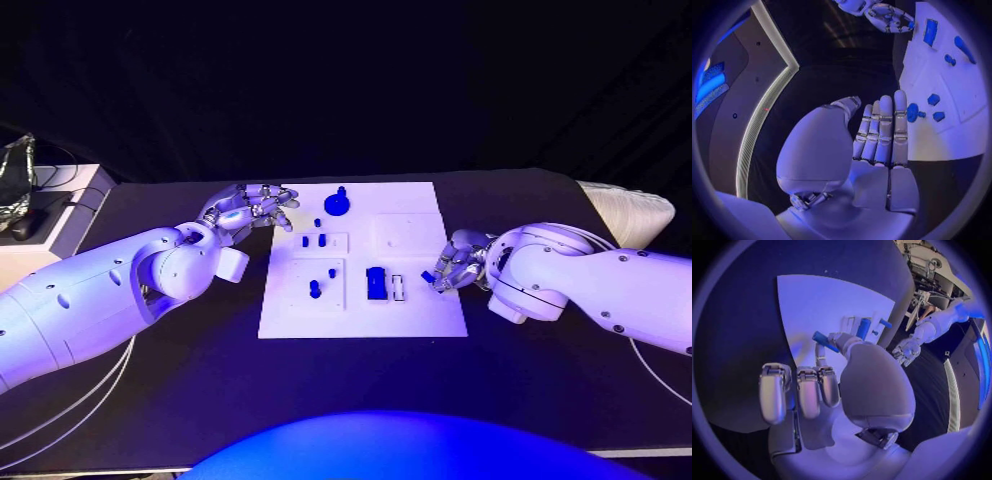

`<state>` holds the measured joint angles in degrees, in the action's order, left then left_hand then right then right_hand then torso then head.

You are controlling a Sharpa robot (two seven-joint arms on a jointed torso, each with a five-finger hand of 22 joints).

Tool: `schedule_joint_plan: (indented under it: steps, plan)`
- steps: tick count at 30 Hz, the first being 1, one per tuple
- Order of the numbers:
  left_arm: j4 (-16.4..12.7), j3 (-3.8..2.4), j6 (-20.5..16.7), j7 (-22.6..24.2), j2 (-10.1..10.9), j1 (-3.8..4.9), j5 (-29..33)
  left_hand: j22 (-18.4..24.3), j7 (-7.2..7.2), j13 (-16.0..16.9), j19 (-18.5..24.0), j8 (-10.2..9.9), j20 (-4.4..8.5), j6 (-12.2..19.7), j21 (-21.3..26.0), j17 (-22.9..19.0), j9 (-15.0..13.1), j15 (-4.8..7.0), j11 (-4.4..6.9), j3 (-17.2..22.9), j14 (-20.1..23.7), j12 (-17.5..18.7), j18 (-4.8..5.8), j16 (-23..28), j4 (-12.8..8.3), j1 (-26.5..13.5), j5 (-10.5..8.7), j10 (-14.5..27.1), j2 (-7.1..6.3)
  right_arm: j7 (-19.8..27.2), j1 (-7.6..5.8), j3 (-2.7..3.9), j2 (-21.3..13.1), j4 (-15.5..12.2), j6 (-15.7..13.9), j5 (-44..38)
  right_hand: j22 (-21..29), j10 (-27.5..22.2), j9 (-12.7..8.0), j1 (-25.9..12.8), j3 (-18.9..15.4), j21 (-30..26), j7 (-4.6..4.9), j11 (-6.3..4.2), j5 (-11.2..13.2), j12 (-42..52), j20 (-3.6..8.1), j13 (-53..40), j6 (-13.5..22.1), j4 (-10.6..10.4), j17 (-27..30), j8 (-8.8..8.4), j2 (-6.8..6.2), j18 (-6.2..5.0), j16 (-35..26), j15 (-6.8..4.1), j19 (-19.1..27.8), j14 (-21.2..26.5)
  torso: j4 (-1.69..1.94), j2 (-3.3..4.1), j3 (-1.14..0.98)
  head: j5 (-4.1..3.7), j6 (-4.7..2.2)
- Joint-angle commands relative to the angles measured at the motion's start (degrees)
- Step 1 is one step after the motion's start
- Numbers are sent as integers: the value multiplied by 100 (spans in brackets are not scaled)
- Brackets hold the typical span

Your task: Assemble the parts on the task board

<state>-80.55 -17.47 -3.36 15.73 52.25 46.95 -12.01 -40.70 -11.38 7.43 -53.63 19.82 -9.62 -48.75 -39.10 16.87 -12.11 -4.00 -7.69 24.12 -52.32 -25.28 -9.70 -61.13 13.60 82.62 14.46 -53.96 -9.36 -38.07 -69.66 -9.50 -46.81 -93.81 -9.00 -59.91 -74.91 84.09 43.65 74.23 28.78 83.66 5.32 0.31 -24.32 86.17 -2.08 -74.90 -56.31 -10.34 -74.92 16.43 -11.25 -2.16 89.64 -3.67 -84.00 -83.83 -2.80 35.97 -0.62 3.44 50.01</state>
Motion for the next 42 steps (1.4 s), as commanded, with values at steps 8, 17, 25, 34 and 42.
schedule_joint_plan:
  steps: [8,17,25,34,42]
  plan:
    - [-16,-5,105,9,-15,-2,16,6,3,-10,27,-13,-3,27,35,6,9,-18,-15,31,9,-22,-74,22,-7,-38,-10,3,19,44,-32,-11,341,107,-241,740,-1351,327,5,-134,437,-35,-23,27,7,-26,-46,-1227,-57,475,-1468,9,6,98,18,39,-479,-608,-1,5,-3,-13,-1]
    - [-8,-5,108,6,-21,-2,14,6,3,-10,27,-13,-3,27,35,6,9,-18,-15,31,9,-22,-74,22,-7,-38,-10,3,19,-51,-3,-43,530,242,-76,840,-1340,318,0,-526,318,-78,-57,3,112,-45,-37,-1214,-91,341,-1460,9,-15,90,14,22,-469,-606,-3,6,-9,-2,-1]
    - [-7,-5,116,4,-19,-2,13,6,3,-10,27,-13,-3,27,35,6,9,-18,-15,31,9,-22,-74,22,-7,-38,-10,3,19,-96,11,-52,595,266,-29,786,-1337,318,-40,-839,163,-88,-81,-15,514,-49,-24,-1214,-158,136,-1463,-5,2,88,16,6,-467,-606,-2,7,-16,4,-1]
    - [-6,-5,120,1,-18,-2,13,6,3,-10,27,-13,-3,27,35,6,9,-18,-15,31,9,-22,-74,22,-7,-38,-10,3,19,-118,22,-54,646,317,-28,700,-1335,322,-58,-970,96,-99,-92,-25,619,-45,-17,-1217,-198,23,-1456,-1,-3,86,12,-3,-465,-605,-3,7,-16,9,-1]
    - [-7,-5,118,-1,-9,-2,13,6,3,-10,27,-13,-3,27,35,6,9,-18,-15,31,9,-22,-74,22,-7,-38,-10,3,19,-156,41,-58,680,392,91,637,-1330,313,-65,-1013,73,-119,-93,-25,646,-60,-15,-1207,-204,-15,-1457,-2,-10,83,13,-4,-462,-605,-5,8,-13,23,-1]
